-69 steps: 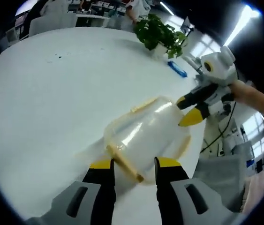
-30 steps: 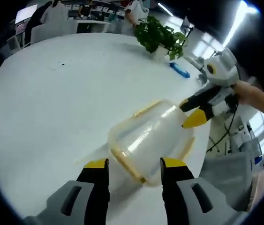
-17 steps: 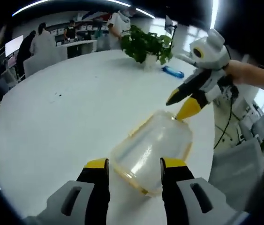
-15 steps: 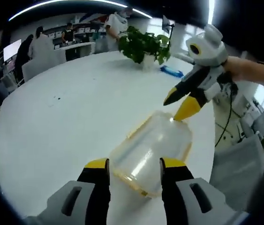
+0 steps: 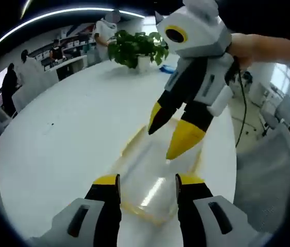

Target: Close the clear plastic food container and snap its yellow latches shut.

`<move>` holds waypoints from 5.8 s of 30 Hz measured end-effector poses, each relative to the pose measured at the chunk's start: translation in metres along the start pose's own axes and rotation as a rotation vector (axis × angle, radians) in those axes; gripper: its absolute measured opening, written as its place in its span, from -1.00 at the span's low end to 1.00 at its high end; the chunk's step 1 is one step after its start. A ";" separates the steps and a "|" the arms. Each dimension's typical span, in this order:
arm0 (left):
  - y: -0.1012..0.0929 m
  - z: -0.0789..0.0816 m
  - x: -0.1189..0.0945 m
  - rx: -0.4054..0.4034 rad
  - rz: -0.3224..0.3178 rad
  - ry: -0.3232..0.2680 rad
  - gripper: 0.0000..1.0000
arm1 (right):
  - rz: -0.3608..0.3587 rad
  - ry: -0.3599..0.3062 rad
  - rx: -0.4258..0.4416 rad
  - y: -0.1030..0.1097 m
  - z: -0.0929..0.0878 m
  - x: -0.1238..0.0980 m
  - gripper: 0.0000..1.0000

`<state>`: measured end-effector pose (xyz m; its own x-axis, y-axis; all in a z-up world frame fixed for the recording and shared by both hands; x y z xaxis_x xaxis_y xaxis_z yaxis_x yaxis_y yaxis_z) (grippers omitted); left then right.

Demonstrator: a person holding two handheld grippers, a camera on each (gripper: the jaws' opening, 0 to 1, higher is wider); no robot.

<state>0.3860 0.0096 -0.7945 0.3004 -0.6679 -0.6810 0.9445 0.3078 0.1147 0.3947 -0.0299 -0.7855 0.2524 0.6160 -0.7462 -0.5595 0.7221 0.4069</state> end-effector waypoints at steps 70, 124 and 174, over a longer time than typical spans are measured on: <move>-0.044 0.003 0.025 0.433 -0.016 -0.064 -0.26 | 0.137 0.662 -0.373 -0.016 -0.009 0.035 -0.17; -0.029 0.014 -0.008 0.218 0.051 -0.059 -0.22 | -0.129 0.140 -0.208 -0.015 -0.005 -0.004 0.11; 0.032 -0.052 -0.025 -0.485 0.199 -0.164 -0.20 | -0.099 -0.045 0.206 -0.020 -0.051 0.002 -0.11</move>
<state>0.4017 0.0720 -0.8114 0.5202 -0.6499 -0.5542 0.7097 0.6899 -0.1429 0.3661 -0.0592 -0.8218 0.3356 0.5488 -0.7656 -0.3587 0.8260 0.4349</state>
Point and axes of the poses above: the point that each gripper's makers call its tool centre point, and the gripper's own axes: x roughly forward along the fingers, y roughly to its left, z roughly out of its top, the point moved 1 cm from there along -x, roughly backward along the fingers, and after that the axes turned 12 degrees about x, right-handed, at the moved point
